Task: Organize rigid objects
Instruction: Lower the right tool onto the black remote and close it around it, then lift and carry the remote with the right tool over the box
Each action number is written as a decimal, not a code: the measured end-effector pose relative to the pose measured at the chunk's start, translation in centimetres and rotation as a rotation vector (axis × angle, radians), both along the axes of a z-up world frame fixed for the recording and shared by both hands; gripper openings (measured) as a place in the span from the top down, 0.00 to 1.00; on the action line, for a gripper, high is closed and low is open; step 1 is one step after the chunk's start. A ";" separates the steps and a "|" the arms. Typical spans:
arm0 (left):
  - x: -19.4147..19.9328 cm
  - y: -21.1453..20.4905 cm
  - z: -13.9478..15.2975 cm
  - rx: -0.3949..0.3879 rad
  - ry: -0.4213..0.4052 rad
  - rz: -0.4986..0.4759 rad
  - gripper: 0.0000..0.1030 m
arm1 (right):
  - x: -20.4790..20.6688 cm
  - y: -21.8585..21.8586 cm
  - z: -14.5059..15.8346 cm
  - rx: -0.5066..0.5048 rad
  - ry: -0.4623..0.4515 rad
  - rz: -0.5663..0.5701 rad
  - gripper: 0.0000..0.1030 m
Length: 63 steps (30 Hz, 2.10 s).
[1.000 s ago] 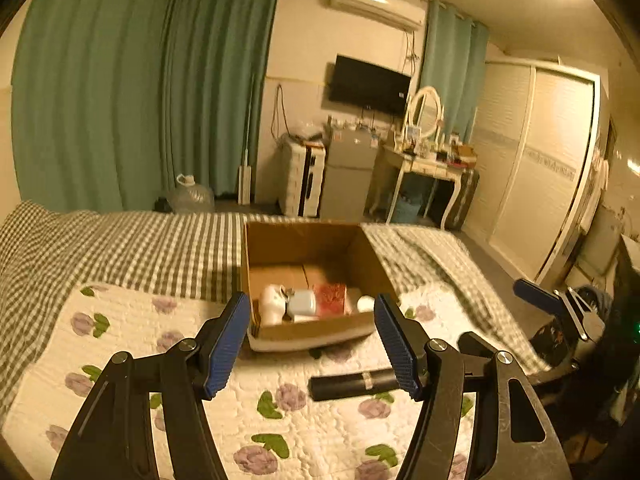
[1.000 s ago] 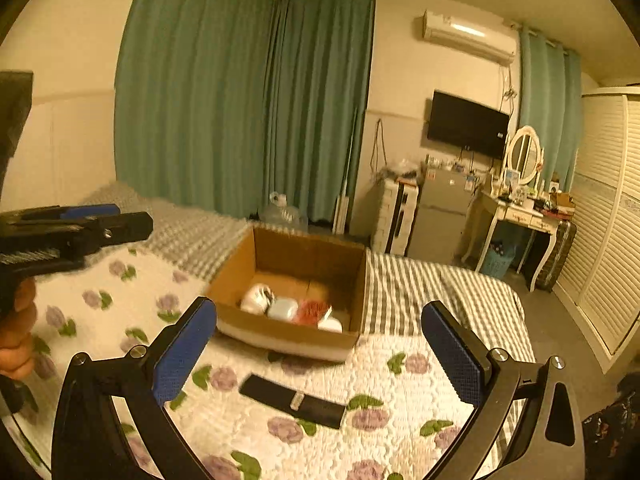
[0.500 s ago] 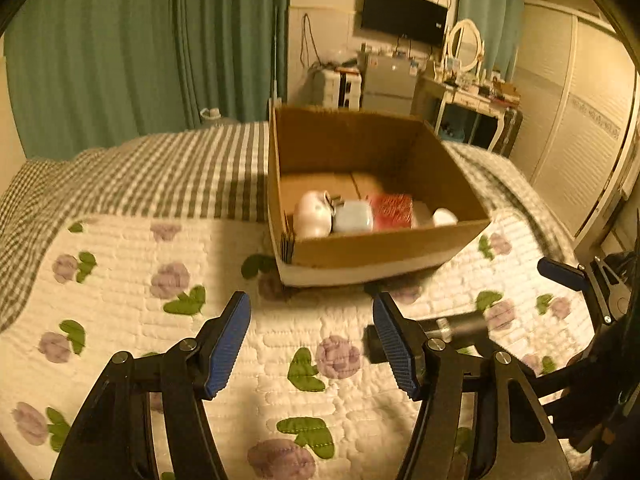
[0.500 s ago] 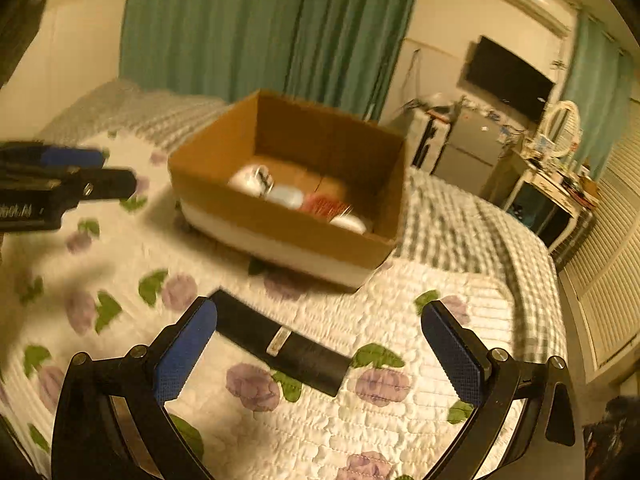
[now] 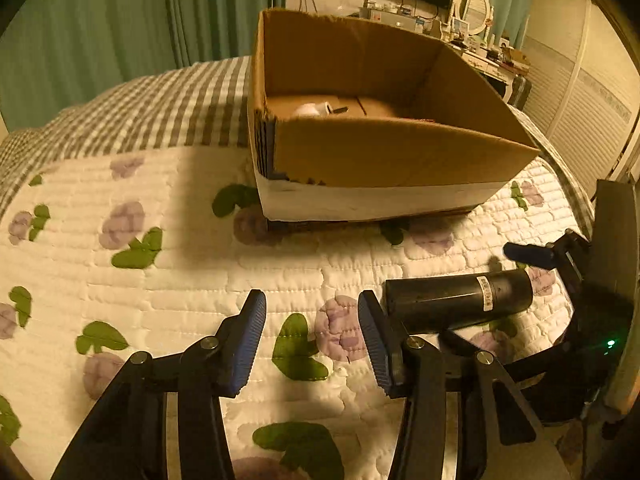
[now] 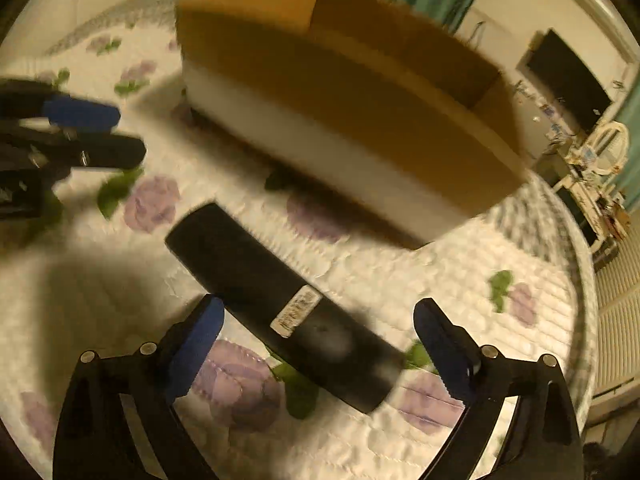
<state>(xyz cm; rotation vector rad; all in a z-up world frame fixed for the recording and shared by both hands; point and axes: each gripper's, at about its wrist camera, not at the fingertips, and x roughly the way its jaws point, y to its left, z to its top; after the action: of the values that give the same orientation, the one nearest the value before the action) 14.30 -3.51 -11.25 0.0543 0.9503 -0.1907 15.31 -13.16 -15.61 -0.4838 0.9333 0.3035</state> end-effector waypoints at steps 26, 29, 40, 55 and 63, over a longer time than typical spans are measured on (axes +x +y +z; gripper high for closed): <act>-2.5 -0.5 2.1 -0.035 -0.001 -0.043 0.74 | -1.3 -2.4 4.4 0.231 0.049 -0.198 0.81; -3.5 -0.6 3.4 -0.040 -0.018 -0.041 0.74 | -2.5 -2.3 5.5 0.296 0.059 -0.227 0.81; -8.2 -0.3 9.0 -0.060 -0.125 -0.032 0.74 | -8.9 -0.8 11.4 0.380 -0.097 -0.279 0.82; -14.6 -0.5 19.7 -0.110 -0.392 -0.030 0.74 | -17.3 -2.2 23.3 0.444 -0.374 -0.287 0.82; -15.2 0.7 24.2 -0.139 -0.523 -0.023 0.74 | -19.4 -2.4 28.5 0.479 -0.486 -0.272 0.82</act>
<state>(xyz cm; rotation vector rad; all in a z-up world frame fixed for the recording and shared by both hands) -0.87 -2.81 12.97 -0.0135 0.4144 -0.2481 -4.04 -15.56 12.90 0.0204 0.4195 0.1418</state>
